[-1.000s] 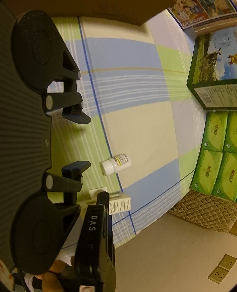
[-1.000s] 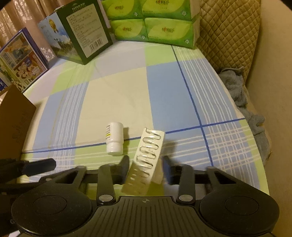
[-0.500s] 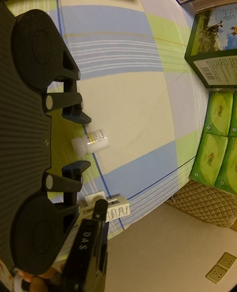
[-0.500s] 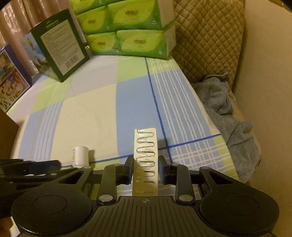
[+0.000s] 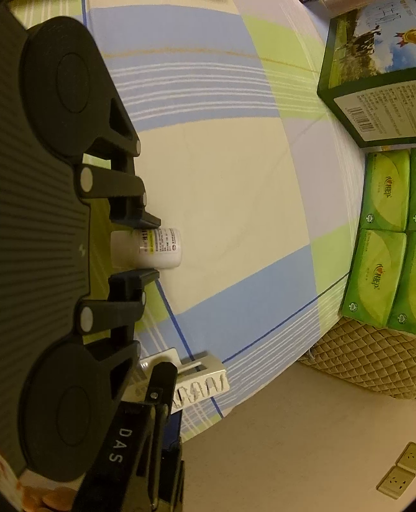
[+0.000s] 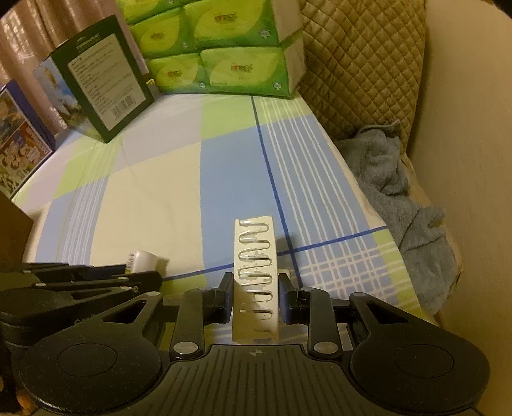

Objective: Organize rigid objects
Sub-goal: 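Carry the pill bottle and clip strip over the shoebox with both tools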

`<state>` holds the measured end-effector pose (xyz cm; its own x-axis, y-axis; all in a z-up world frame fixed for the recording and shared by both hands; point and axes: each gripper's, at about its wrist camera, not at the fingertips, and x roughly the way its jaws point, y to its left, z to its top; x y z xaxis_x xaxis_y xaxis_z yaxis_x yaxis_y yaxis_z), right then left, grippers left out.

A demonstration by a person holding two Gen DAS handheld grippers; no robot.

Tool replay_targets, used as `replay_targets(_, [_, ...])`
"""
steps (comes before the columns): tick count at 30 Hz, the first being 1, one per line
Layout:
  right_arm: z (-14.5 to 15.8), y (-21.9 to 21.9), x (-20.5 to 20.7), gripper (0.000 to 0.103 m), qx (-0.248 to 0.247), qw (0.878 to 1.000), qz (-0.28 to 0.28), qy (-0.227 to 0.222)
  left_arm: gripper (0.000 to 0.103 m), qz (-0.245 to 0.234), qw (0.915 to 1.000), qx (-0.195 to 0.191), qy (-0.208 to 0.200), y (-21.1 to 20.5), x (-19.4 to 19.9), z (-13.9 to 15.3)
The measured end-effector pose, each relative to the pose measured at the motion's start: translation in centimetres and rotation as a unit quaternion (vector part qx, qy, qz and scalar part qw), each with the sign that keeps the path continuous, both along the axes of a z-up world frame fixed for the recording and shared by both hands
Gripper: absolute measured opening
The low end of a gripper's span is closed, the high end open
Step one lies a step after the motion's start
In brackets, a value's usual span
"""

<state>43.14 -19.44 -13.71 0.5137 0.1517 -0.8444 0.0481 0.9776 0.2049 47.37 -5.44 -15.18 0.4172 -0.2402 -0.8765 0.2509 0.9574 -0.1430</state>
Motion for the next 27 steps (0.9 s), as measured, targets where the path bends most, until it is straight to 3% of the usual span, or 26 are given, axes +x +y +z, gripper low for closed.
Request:
replay_targets(6, [-0.1,1.3,-1.2,0.025,0.014,0.999,0.034,0.007,0.022,0.012,0.9999,0.007,0.005,2.1,-2.3,0.5])
replay_targets(13, [-0.1,4.6,-4.7,0.025,0.032,0.994,0.106,0.021,0.022,0.054,0.9979,0.018,0.029,6.3,-7.8,0.7])
replay_targets(23, [0.0,9.3,-9.9,0.025,0.054,0.969,0.236,0.047,0.022,0.116,0.9908,0.017,0.067,10.2,-15.7,1.2])
replay_targets(27, [-0.1,10.6,-11.2,0.025,0.050,0.964,0.257,0.052,0.022,0.128,0.9894,0.014,0.068,10.6,-16.8,1.2])
